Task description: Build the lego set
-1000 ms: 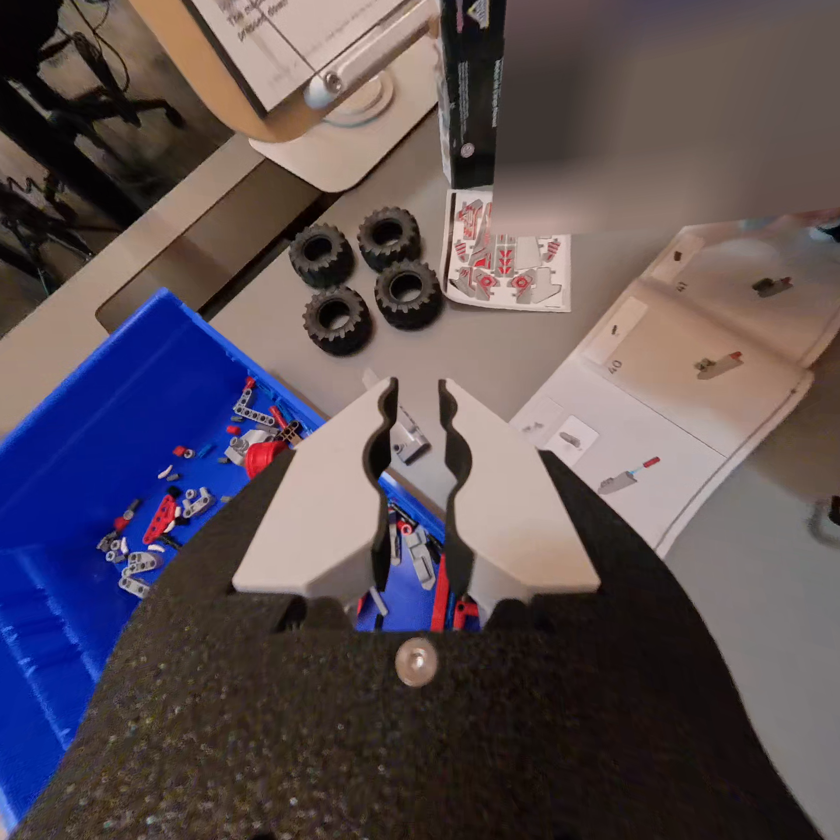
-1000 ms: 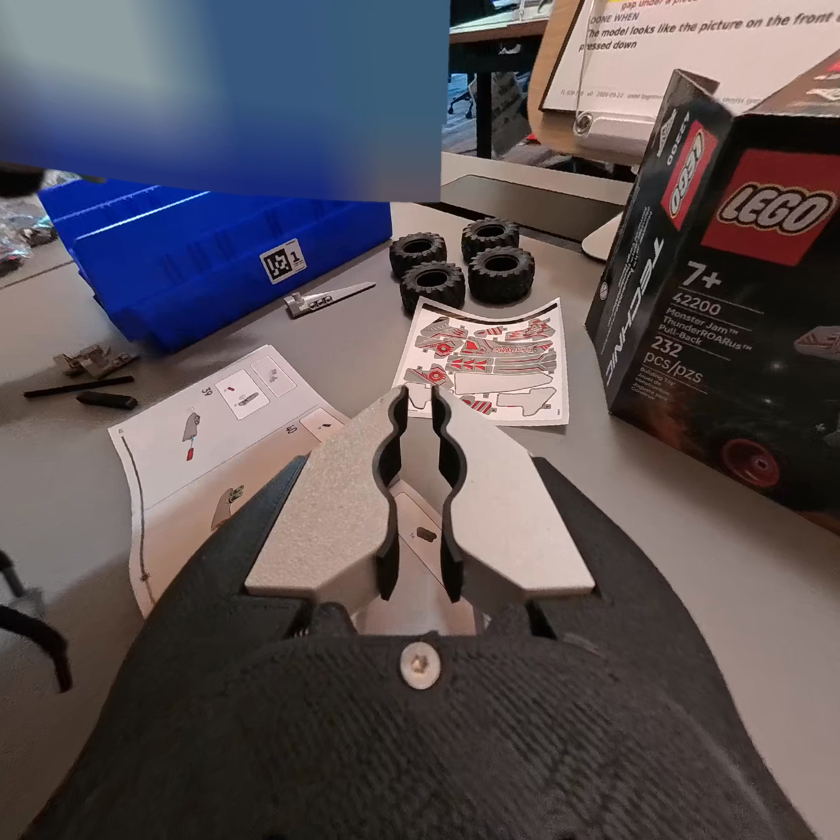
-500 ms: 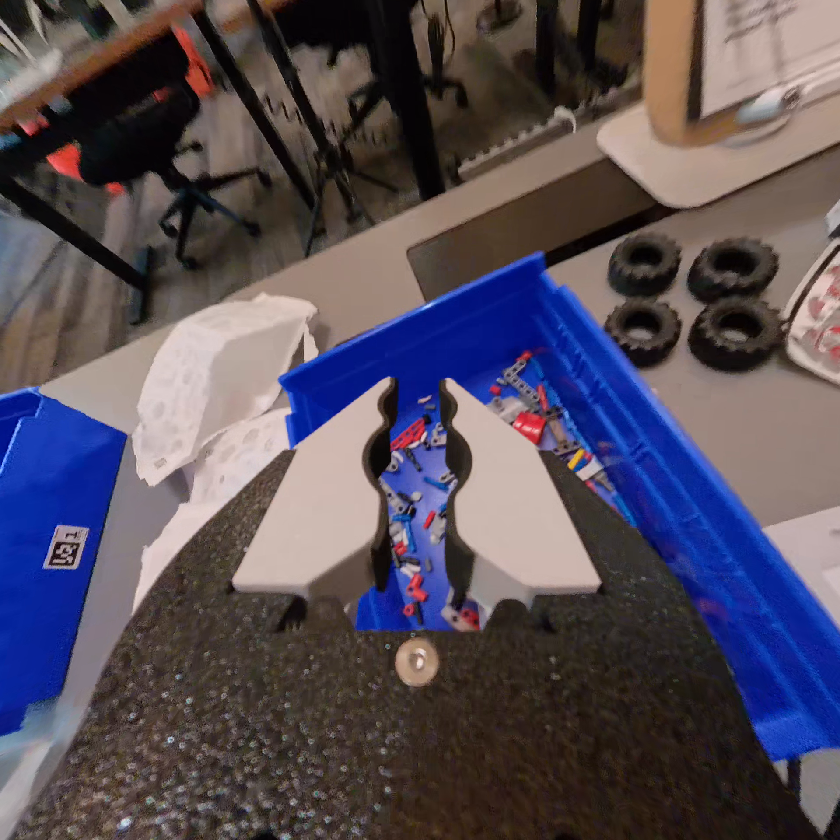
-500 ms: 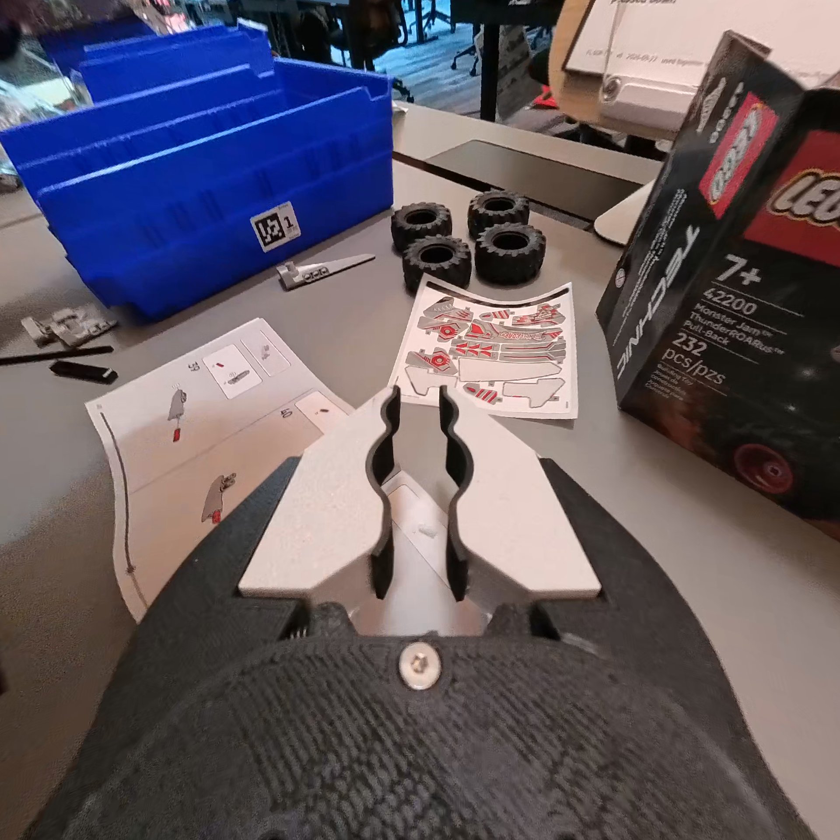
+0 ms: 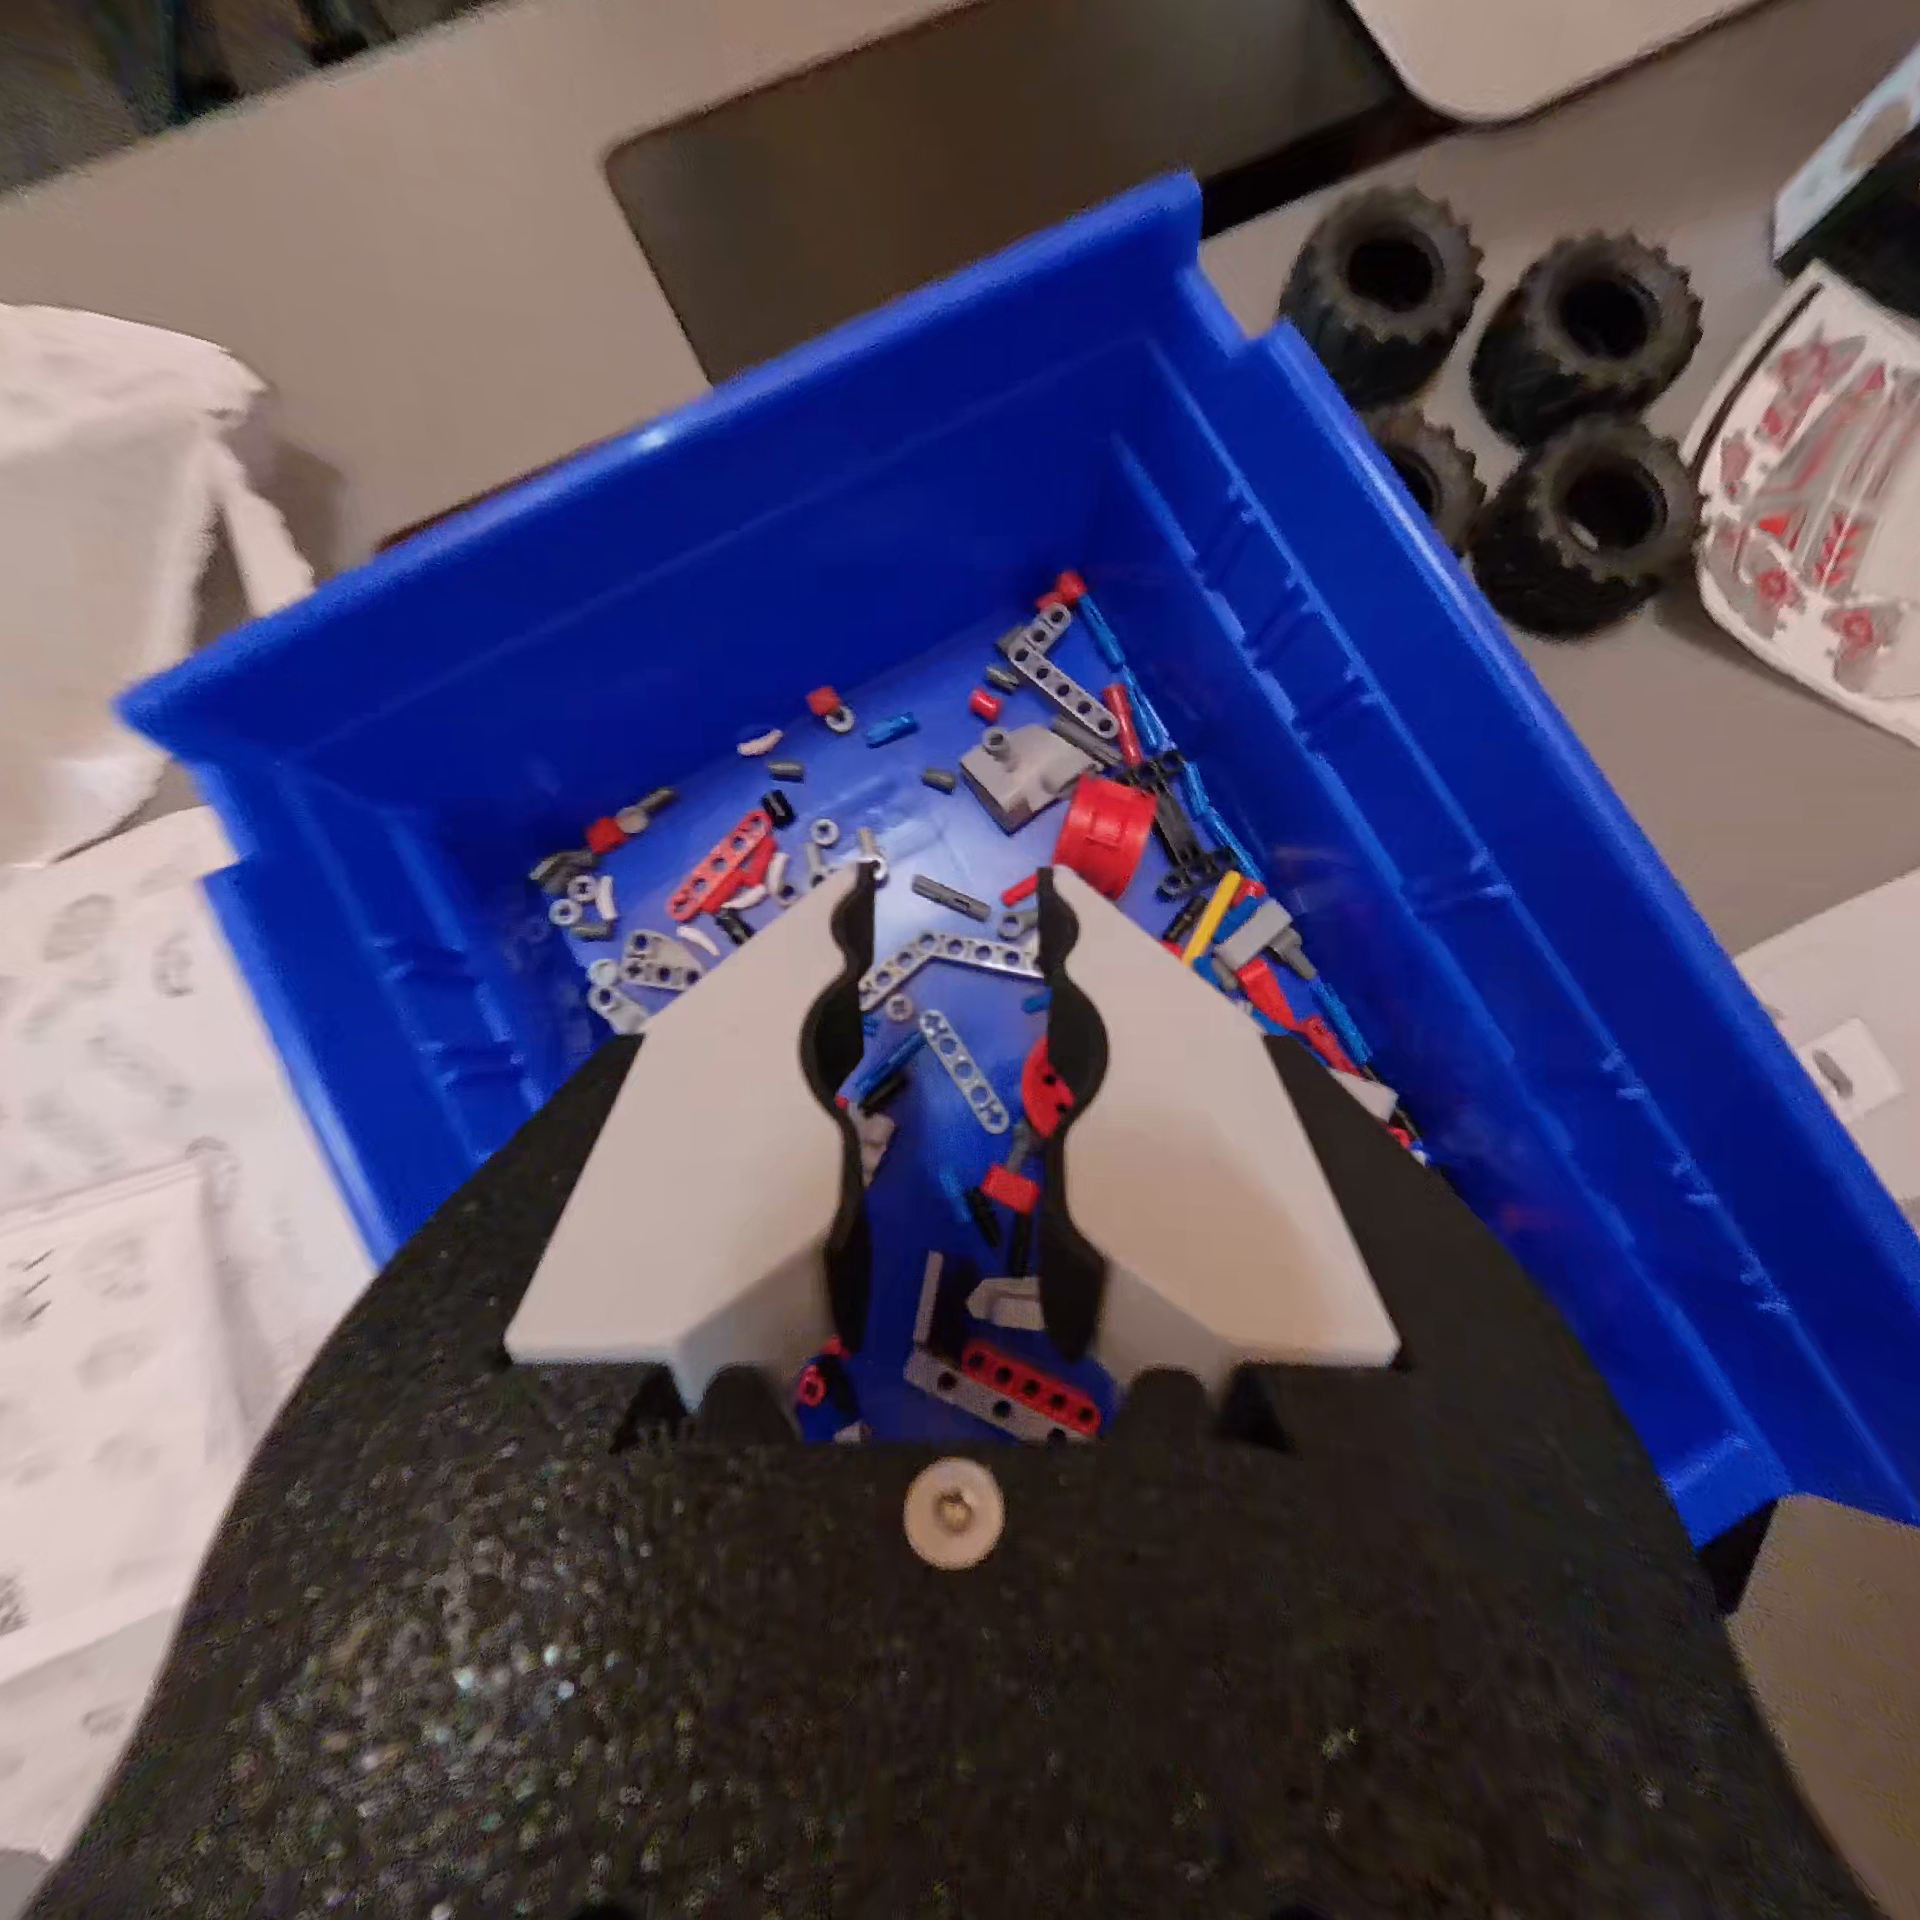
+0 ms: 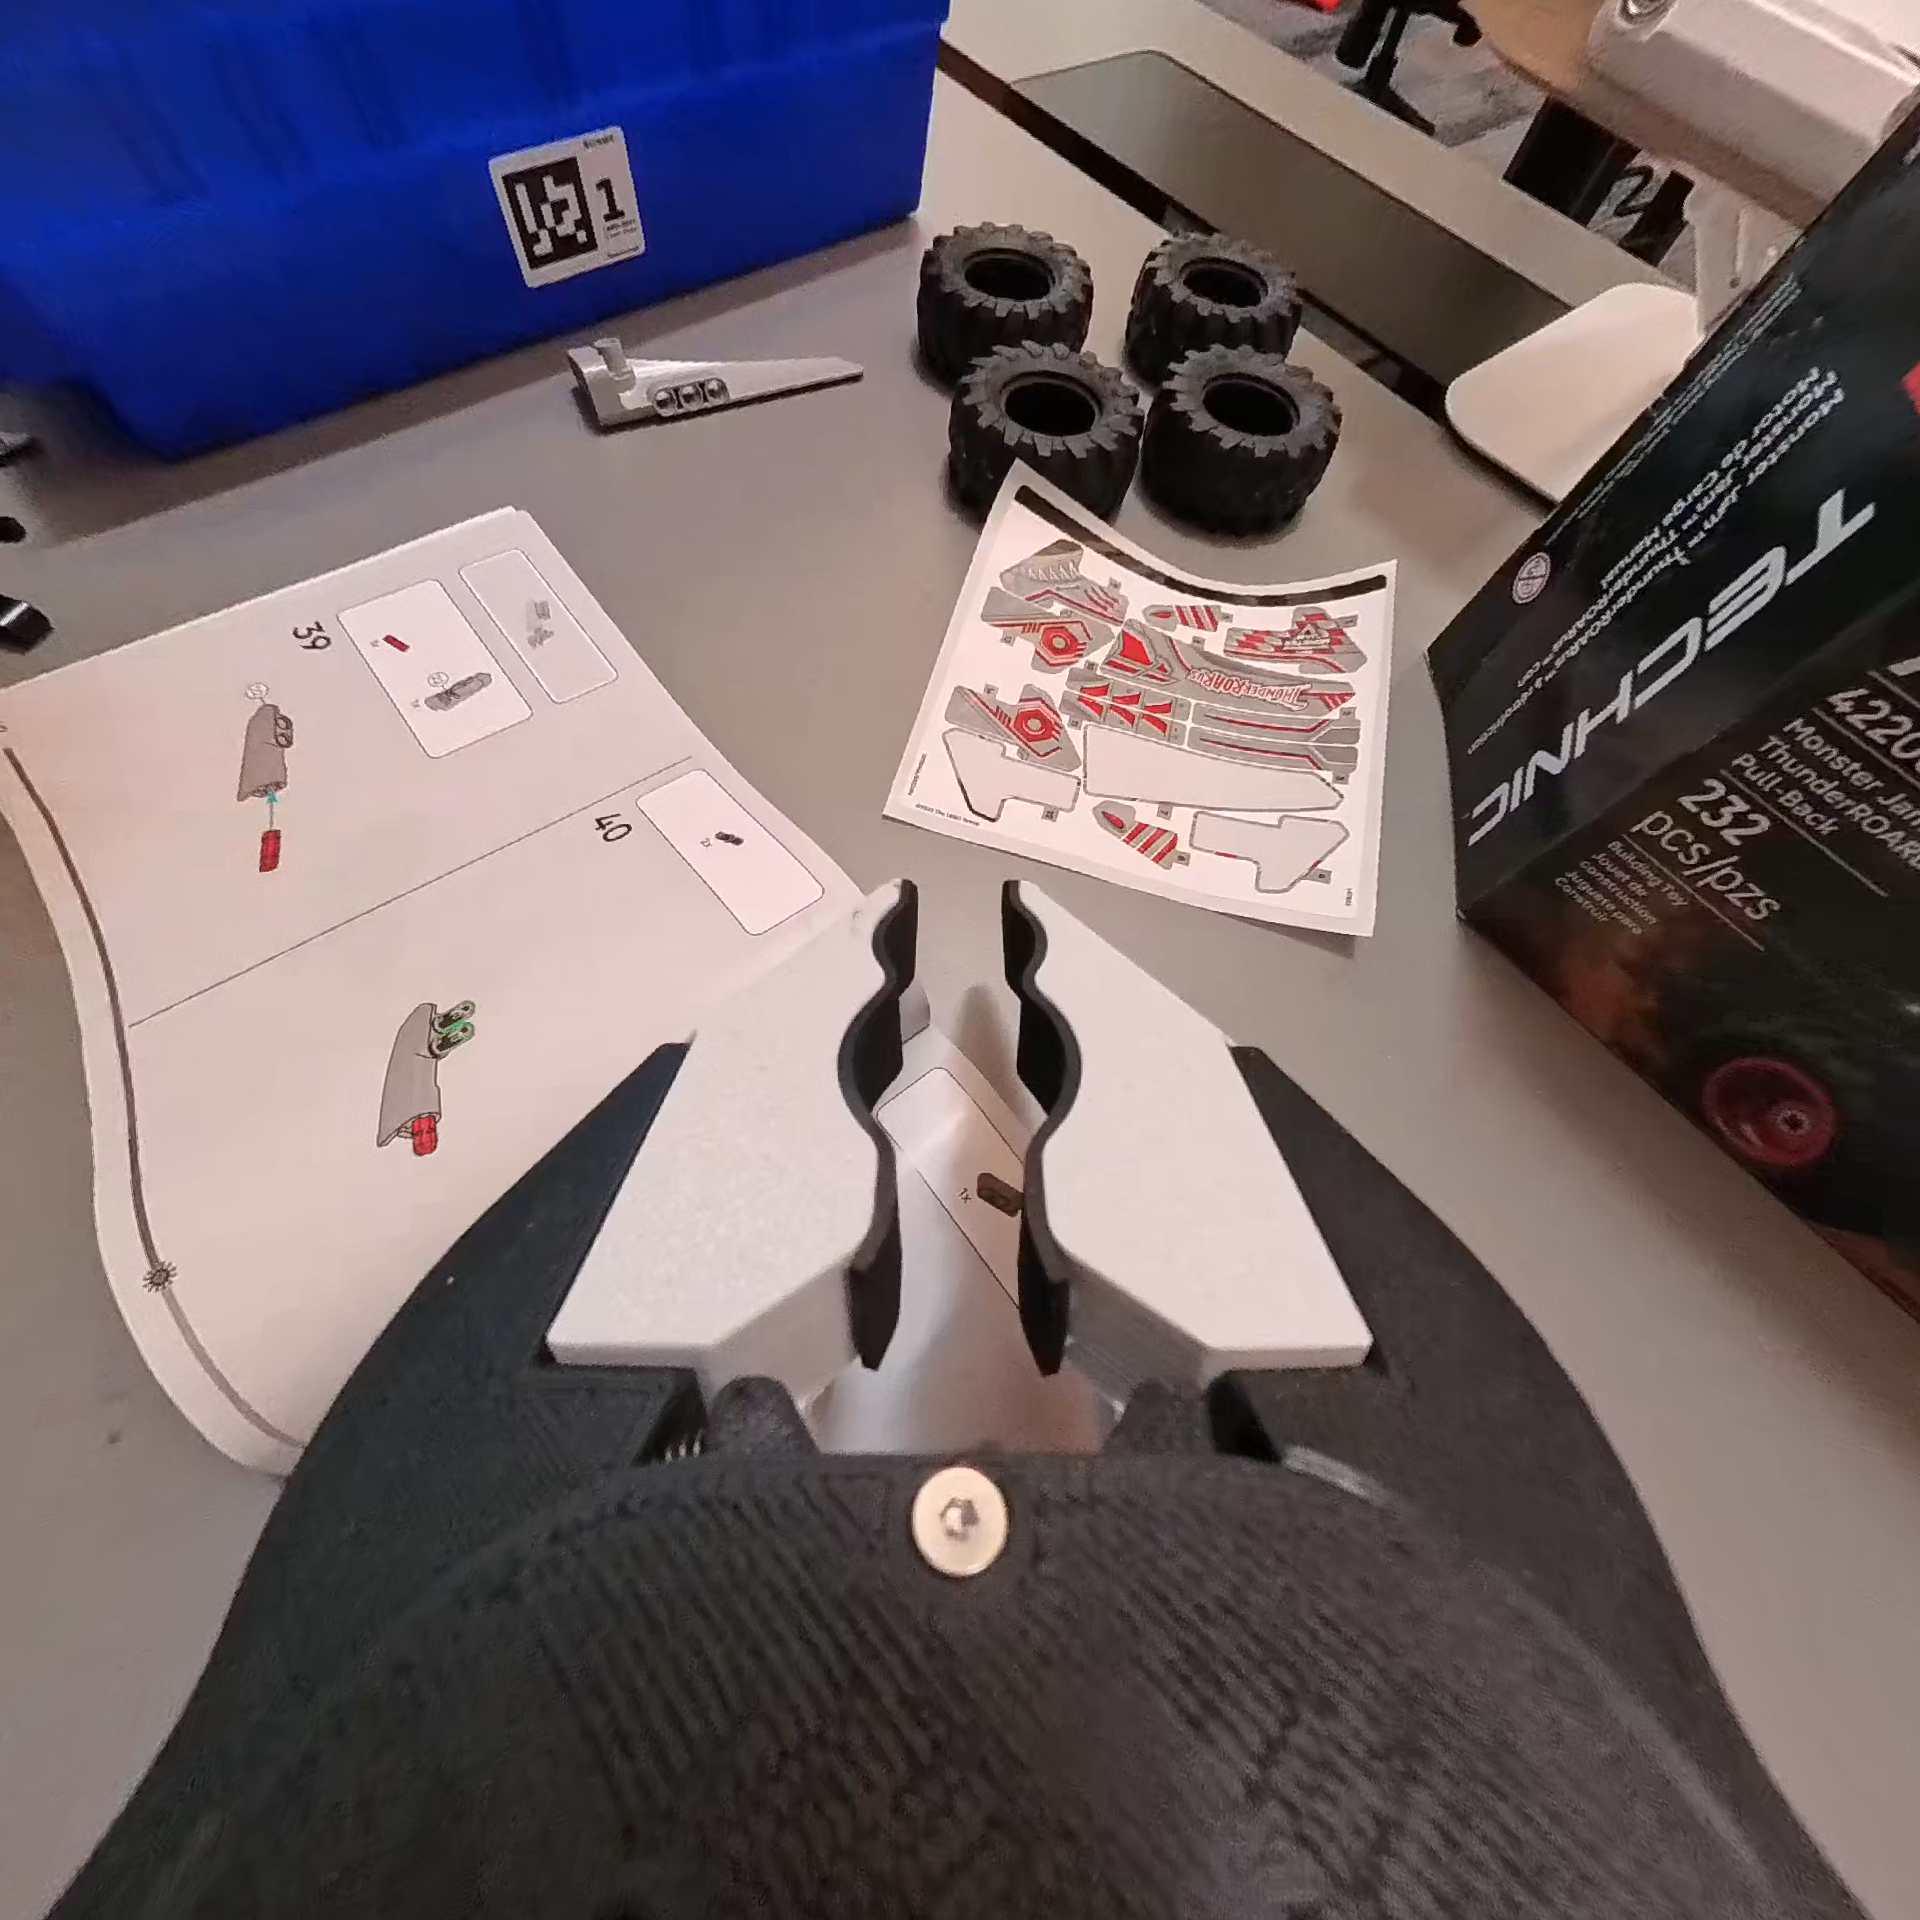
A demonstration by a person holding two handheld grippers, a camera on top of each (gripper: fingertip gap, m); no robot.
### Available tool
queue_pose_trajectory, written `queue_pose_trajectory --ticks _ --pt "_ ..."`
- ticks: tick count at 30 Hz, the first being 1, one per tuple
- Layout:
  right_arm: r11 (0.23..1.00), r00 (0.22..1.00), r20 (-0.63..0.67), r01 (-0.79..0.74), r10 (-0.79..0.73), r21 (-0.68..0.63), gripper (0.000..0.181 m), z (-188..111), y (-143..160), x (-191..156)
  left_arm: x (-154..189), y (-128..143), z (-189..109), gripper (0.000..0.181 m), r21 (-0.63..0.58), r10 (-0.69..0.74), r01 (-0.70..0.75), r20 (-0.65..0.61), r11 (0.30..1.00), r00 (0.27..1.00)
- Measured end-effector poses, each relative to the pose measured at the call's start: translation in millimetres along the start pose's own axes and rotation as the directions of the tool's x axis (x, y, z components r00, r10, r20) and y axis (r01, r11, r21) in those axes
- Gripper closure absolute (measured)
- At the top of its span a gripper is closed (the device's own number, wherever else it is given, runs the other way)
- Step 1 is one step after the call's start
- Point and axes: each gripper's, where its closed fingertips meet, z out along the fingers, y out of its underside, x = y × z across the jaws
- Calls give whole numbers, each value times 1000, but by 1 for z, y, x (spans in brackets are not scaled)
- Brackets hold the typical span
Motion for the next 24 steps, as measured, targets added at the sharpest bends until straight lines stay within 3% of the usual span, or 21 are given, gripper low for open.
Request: queue_pose_trajectory --ticks 4,8,13,16,24 --pt "1000 1000 -6 -1 1 20 168 -2 -2 1 6 8 28 149 -60 41 -42 -8 997 999" --pt "1000 1000 -5 17 -17 0 168 0 0 -1 -3 -1 60 147 13 -80 80 15 997 997" --pt "998 998 -6 61 -61 -22 168 2 3 -6 3 14 82 149 -64 -126 124 -25 990 992" --pt "998 999 1 54 -54 -23 168 2 3 -6 6 19 85 174 -93 -97 94 -21 991 995" --pt "998 999 2 50 -50 -26 167 2 3 -5 -4 4 56 174 -21 -78 79 17 997 997"
